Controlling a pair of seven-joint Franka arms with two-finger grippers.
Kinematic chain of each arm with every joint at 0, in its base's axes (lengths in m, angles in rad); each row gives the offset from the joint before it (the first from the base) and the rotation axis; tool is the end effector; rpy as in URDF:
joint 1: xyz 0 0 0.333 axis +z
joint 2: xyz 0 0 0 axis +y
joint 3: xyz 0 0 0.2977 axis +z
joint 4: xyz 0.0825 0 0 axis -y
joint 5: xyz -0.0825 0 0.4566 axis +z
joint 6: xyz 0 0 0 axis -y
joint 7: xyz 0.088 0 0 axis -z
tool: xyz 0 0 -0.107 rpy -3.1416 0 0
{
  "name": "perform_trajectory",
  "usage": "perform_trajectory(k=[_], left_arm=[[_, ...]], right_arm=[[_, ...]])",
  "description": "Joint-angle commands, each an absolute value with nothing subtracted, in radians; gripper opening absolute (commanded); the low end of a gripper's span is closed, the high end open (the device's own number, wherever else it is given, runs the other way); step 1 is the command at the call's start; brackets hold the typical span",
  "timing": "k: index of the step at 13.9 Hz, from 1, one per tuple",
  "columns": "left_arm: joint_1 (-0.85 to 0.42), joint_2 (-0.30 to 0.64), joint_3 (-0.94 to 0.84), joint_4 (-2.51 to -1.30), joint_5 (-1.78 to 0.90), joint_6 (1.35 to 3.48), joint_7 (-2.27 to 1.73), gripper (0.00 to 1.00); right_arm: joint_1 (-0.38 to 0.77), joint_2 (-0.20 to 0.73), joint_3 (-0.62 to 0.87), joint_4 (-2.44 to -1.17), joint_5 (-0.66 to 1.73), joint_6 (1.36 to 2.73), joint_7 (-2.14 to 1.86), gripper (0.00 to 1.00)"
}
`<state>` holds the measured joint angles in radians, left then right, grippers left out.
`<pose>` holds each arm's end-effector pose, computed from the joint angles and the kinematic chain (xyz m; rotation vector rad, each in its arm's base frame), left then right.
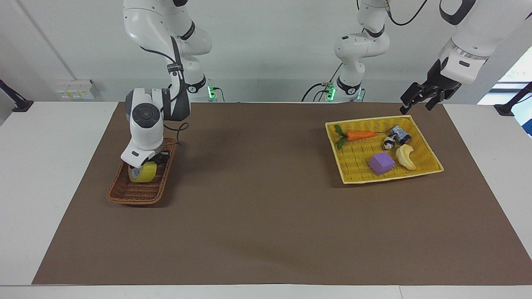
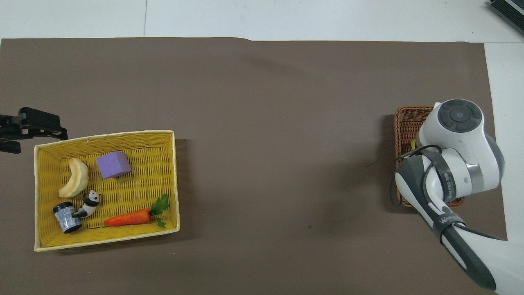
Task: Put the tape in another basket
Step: 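Lower the tape into the wicker basket and open the right gripper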
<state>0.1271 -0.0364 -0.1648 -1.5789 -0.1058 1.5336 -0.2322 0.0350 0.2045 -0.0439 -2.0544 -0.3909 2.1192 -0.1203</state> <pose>0.6119 -0.0364 0.6214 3.0299 0.2905 -0.0346 0.6206 -0.0229 0.2662 2.7746 0.4775 -0.2264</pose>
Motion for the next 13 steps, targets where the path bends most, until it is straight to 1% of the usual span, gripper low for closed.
perform_trajectory(k=[1, 5, 8, 13], left_arm=[[0.140, -0.035, -0.175, -1.562, -0.086, 1.508, -0.229, 1.00], [0.140, -0.037, -0.175, -1.562, -0.086, 1.508, -0.229, 1.00], [0.140, -0.037, -0.175, -1.562, -0.086, 1.508, -0.229, 1.00], [0.140, -0.037, -0.175, -1.562, -0.086, 1.508, -0.229, 1.00]], right_arm=[[0.023, 0.137, -0.034, -2.051, -0.336, 2.062, -0.153, 1.00], [0.034, 0.042, -0.034, -1.982, -0.129, 1.939, -0.071, 1.00], [0.038, -0.007, -0.006, -1.930, -0.115, 1.924, 0.079, 1.00], [0.035, -0.024, 0.012, -1.743, -0.046, 1.721, 0.160, 1.00]])
